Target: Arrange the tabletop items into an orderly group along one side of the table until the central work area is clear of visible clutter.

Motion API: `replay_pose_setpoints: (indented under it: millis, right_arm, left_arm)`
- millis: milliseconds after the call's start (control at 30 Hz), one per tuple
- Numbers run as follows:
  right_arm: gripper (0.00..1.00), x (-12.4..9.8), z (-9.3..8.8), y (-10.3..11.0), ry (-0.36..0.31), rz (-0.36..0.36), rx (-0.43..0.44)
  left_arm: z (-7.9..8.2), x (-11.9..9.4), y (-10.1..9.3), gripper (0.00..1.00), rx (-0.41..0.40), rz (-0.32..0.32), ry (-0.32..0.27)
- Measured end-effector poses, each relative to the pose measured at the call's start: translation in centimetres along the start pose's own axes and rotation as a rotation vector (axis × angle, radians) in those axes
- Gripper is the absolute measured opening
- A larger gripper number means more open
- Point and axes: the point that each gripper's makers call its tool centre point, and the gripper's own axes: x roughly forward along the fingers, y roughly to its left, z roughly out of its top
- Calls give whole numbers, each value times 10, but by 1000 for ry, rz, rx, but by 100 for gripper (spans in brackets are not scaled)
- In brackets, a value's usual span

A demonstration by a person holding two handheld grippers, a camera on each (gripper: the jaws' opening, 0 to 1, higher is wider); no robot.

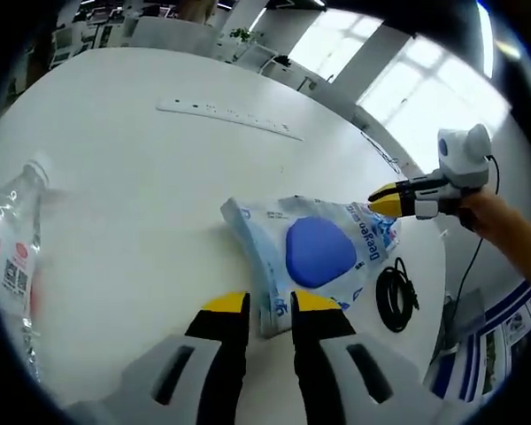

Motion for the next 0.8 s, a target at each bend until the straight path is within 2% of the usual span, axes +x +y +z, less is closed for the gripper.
replay_pose_setpoints:
  millis: [433, 800]
  right_arm:
    - [16, -8, 6, 6, -32, 12, 14]
    - [27, -18, 7, 12, -55, 28, 37]
  left_arm:
    - [6, -7, -3, 29, 20, -5, -20]
    - [12, -18, -5, 37, 53, -1, -39]
